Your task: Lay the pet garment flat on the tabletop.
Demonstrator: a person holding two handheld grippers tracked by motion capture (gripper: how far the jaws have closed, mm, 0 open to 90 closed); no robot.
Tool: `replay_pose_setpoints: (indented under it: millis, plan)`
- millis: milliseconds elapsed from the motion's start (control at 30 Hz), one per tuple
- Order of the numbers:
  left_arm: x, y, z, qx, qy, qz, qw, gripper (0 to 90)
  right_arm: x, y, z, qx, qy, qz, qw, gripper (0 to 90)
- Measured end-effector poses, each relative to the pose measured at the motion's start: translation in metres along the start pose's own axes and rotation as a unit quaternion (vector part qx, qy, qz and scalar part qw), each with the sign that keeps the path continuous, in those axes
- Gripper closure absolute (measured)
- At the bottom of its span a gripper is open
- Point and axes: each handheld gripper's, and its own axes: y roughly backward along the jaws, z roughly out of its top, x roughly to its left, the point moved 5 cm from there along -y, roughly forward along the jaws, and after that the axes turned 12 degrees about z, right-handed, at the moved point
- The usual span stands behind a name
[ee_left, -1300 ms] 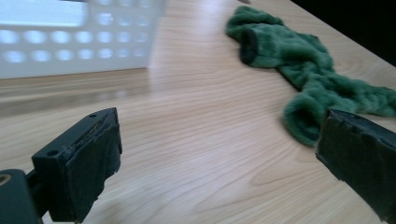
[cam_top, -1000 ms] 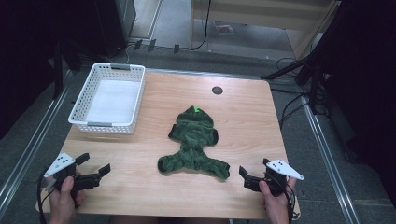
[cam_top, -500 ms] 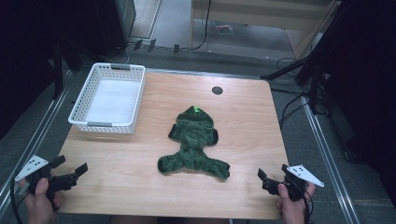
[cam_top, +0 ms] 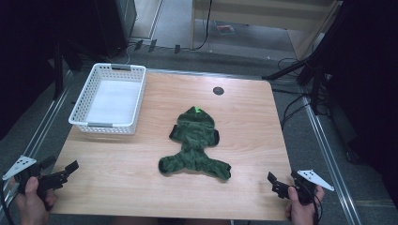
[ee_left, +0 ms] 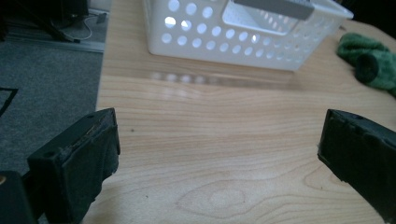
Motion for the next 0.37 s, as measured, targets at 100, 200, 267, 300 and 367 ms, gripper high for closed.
replay_pose_setpoints:
  millis: [100,200,267,300,367]
  plan:
    - [-0.0021,-0.0015,-0.0010,0.006,-0.008,0.000,1.0000,0.0,-0.0006,-0.0009,0.0002,0.001,-0.005,0.000,1.0000,0.0]
    - [-0.0035,-0.0027,-0.0017,0.008,-0.013,0.001,0.9999,0.0,-0.0018,-0.0007,0.0003,0.000,-0.012,0.002,0.9999,0.0]
    - [-0.0046,-0.0034,-0.0022,0.010,-0.018,0.002,0.9998,0.0,-0.0020,-0.0007,0.0003,0.001,-0.014,0.002,0.9999,0.0]
    - [-0.0052,-0.0037,-0.0024,0.011,-0.021,0.002,0.9997,0.0,-0.0020,-0.0008,0.0003,0.001,-0.014,0.001,0.9999,0.0]
    - [-0.0060,-0.0040,-0.0025,0.012,-0.023,0.002,0.9997,0.0,-0.0020,-0.0011,0.0002,0.002,-0.015,0.001,0.9999,0.0]
